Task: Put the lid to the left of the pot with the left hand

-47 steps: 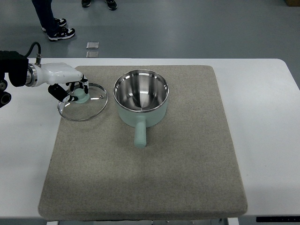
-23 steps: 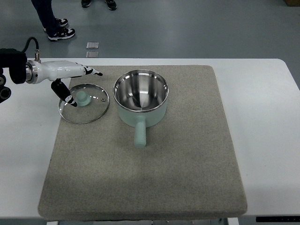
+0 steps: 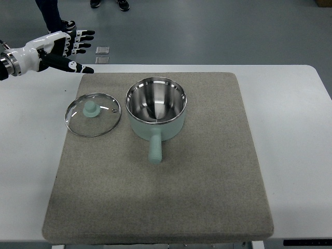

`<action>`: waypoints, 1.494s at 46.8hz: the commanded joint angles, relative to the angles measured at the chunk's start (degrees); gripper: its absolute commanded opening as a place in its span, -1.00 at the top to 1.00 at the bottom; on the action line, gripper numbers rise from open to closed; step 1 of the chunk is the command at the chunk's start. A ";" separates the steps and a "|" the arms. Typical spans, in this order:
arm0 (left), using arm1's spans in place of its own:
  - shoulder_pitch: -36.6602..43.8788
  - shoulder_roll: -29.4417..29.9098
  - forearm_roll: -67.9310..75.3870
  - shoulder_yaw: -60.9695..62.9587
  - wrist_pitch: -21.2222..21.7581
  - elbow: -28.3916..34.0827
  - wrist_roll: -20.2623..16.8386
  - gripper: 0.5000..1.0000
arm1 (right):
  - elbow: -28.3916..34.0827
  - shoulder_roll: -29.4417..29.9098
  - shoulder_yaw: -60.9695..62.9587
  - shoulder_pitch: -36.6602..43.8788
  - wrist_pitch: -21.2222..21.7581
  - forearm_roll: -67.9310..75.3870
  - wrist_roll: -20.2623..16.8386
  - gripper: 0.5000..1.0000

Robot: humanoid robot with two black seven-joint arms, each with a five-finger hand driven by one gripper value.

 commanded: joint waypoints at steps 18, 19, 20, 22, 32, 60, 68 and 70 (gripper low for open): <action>0.01 0.27 -28.69 -4.48 -11.15 7.56 0.41 -0.98 | 0.00 0.00 0.00 0.01 0.00 0.00 0.00 -0.69; 0.01 0.10 -29.39 -4.66 -12.56 8.52 0.42 -0.98 | 0.00 0.00 0.00 0.01 0.00 0.00 0.00 -0.69; 0.01 0.01 -30.10 -4.74 -13.88 9.40 0.42 -0.98 | 0.00 0.00 0.00 0.01 0.00 0.00 0.00 -0.69; 0.01 -0.26 -31.33 -4.92 -15.90 10.81 0.50 -0.98 | 0.00 0.00 0.00 0.01 0.00 0.00 0.00 -0.69; 0.62 -0.78 -35.20 -4.75 -16.81 12.22 2.43 -0.98 | 0.00 0.00 0.00 0.01 0.00 0.00 0.00 -0.69; 5.72 -8.87 -49.35 -5.10 -15.82 13.98 12.19 -0.98 | 0.00 0.00 0.00 0.01 0.00 0.00 0.00 -0.69; 6.25 -9.13 -50.67 -5.01 -15.91 13.81 13.16 -0.98 | 0.00 0.00 0.18 -0.08 0.00 0.00 0.00 -0.69; 6.25 -9.22 -50.67 -5.01 -16.00 13.72 13.16 -0.98 | 0.00 0.00 0.18 0.01 0.08 0.09 0.00 -0.69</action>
